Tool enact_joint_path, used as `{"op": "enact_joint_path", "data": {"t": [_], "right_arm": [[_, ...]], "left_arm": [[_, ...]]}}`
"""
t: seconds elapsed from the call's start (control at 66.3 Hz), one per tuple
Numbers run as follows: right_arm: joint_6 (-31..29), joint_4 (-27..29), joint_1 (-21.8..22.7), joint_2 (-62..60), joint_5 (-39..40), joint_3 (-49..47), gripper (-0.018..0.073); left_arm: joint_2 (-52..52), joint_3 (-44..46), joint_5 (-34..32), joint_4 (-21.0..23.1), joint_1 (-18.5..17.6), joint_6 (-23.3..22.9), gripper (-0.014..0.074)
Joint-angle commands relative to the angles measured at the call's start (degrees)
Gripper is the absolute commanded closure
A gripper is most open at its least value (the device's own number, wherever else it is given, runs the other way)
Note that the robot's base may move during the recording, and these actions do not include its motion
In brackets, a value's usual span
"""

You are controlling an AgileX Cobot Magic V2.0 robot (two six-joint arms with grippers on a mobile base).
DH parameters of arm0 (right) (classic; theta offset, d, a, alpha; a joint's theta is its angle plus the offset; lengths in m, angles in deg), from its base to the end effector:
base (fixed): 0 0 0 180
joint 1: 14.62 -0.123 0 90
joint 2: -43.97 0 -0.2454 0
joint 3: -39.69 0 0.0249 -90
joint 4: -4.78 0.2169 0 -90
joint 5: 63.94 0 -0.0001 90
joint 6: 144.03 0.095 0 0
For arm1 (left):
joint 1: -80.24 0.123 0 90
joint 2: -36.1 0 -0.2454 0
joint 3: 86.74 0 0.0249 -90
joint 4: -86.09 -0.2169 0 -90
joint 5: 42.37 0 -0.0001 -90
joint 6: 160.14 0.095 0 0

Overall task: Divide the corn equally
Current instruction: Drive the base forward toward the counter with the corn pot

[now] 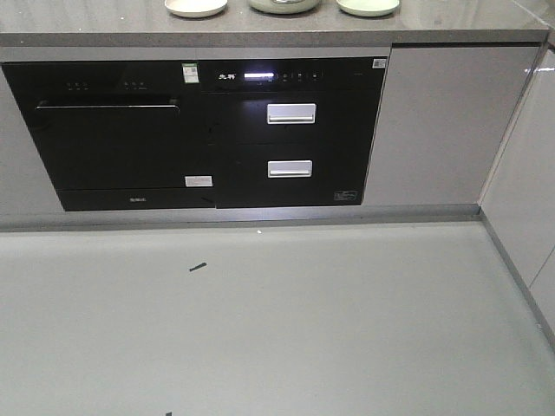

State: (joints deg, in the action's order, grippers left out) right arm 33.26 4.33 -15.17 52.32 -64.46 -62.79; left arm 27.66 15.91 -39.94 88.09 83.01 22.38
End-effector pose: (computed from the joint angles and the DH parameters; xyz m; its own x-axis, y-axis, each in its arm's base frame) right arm 0.0666 0.0006 0.2050 0.0634 -0.0545 -0.9965 -0.0060 0.9985 -0.0550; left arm 0.0666 0.0031 0.2026 0.0306 0.0106 -0.9995 -0.0471 0.9988 0.0091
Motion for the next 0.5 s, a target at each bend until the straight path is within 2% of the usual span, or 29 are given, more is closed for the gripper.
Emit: {"op": "enact_joint_path", "data": {"t": [0.0,0.482], "right_arm": [[0.0,-0.4,0.3,-0.5,4.4,0.4,0.0565],[0.0,-0.4,0.3,-0.5,4.4,0.4,0.0565]], "left_arm": [[1.0,1.0,-4.2,0.5,0.0,-0.3,0.0603],[1.0,1.0,-4.2,0.5,0.0,-0.3,0.0603]]}}
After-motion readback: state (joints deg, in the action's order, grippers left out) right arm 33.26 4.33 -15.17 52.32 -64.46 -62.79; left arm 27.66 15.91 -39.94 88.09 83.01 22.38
